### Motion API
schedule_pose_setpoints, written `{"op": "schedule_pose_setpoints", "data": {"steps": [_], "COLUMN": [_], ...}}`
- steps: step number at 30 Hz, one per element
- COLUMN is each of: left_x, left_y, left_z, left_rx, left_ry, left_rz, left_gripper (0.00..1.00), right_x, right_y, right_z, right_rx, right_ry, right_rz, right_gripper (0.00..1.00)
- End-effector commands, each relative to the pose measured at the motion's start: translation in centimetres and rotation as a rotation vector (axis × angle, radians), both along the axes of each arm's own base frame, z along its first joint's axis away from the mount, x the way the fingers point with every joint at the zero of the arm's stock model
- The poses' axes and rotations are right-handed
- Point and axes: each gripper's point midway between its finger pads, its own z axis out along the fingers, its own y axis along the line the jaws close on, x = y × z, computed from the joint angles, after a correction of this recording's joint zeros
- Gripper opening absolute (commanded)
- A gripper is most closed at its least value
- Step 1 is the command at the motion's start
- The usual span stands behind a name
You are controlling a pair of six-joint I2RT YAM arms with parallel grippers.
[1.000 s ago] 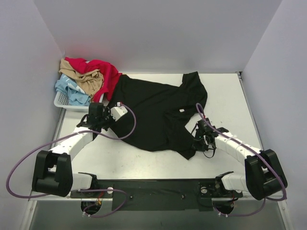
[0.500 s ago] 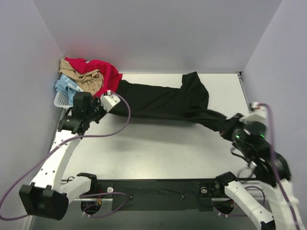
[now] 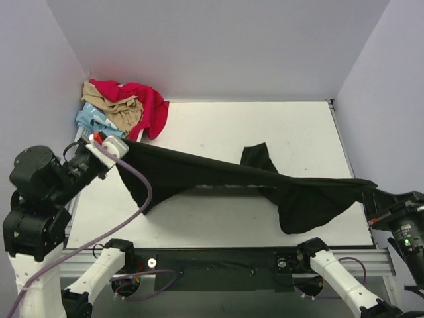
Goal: Fold and stack the t-shirts
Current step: Flatten out the tshirt
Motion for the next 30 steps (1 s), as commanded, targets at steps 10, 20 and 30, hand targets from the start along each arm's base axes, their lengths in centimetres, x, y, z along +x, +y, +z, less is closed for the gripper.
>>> {"op": "schedule_pose_setpoints", "data": {"steps": [10,20,30], "left_x": [20.2,30.0,29.6], "left_y": [-3.1,-2.1,-3.0], "left_z": [0.6,12.5,12.1], "left_rx": [-0.027,-0.189,-0.113], "left_ry": [0.039,-0.299,-0.321], "left_rz": [0.133,0.333,0.267], "left_gripper": [0.0,0.0,0.0], "right_x": [23.4,32.0,25.6], "right_y": [0.8,-3.2,-5.1], "right_z": [4.5,14.5,17.0], "right_rx": [-0.293,-0.137,-0.196], "right_ry": [0.13,-0.193,-0.277], "right_rz": [-0.215,-0.309,-0.371], "right_gripper": [0.0,0.0,0.0]}}
